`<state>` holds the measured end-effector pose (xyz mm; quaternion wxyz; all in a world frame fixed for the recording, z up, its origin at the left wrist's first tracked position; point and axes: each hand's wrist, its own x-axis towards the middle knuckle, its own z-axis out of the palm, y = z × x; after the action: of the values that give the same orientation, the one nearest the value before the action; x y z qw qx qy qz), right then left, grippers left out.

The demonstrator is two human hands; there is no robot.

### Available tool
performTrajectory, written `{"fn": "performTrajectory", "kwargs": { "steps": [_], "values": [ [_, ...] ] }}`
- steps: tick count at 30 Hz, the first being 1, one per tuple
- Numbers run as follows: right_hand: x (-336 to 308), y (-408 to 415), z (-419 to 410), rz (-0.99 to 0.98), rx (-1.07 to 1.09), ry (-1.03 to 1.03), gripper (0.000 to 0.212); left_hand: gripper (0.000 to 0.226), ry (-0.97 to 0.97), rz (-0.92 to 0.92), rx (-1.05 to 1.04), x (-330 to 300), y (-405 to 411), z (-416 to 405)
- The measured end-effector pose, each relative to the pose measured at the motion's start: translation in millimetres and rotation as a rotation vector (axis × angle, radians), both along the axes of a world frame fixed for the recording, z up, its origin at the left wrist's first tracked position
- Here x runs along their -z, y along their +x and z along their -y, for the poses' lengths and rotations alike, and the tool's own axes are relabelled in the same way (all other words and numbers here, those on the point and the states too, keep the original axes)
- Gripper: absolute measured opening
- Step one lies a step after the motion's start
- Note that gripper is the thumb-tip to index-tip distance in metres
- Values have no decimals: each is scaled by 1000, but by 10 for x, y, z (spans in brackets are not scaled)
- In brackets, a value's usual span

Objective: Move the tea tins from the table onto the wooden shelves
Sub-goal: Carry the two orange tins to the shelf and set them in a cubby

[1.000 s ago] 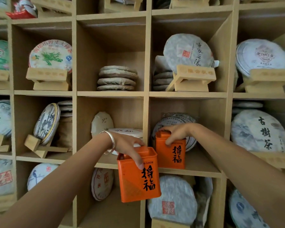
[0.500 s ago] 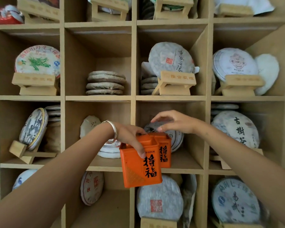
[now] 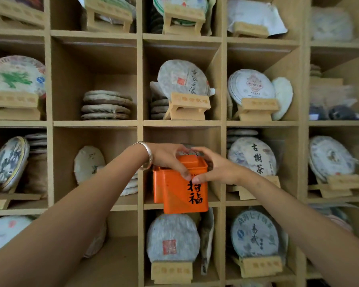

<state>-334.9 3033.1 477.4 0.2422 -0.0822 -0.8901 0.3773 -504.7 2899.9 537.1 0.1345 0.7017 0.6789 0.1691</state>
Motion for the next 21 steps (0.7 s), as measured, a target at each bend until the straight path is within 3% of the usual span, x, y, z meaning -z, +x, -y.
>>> {"fn": "performTrajectory", "kwargs": {
  "steps": [4, 8, 12, 16, 21],
  "values": [
    [-6, 227, -151, -85, 131, -17, 107, 92, 329, 92, -53, 92, -93, 43],
    [3, 350, -316, -80, 217, -15, 80, 96, 302, 16, -119, 399, -139, 31],
    [72, 309, -383, -57, 236, -12, 70, 91, 329, 135, -101, 911, 29, -167],
    [155, 171, -418, -29, 243, 17, 71, 96, 417, 380, -139, 1346, 142, -388],
    [232, 108, -499, 41, 282, 19, 98, 86, 495, 472, -176, 1534, 132, -548]
  ]
}}
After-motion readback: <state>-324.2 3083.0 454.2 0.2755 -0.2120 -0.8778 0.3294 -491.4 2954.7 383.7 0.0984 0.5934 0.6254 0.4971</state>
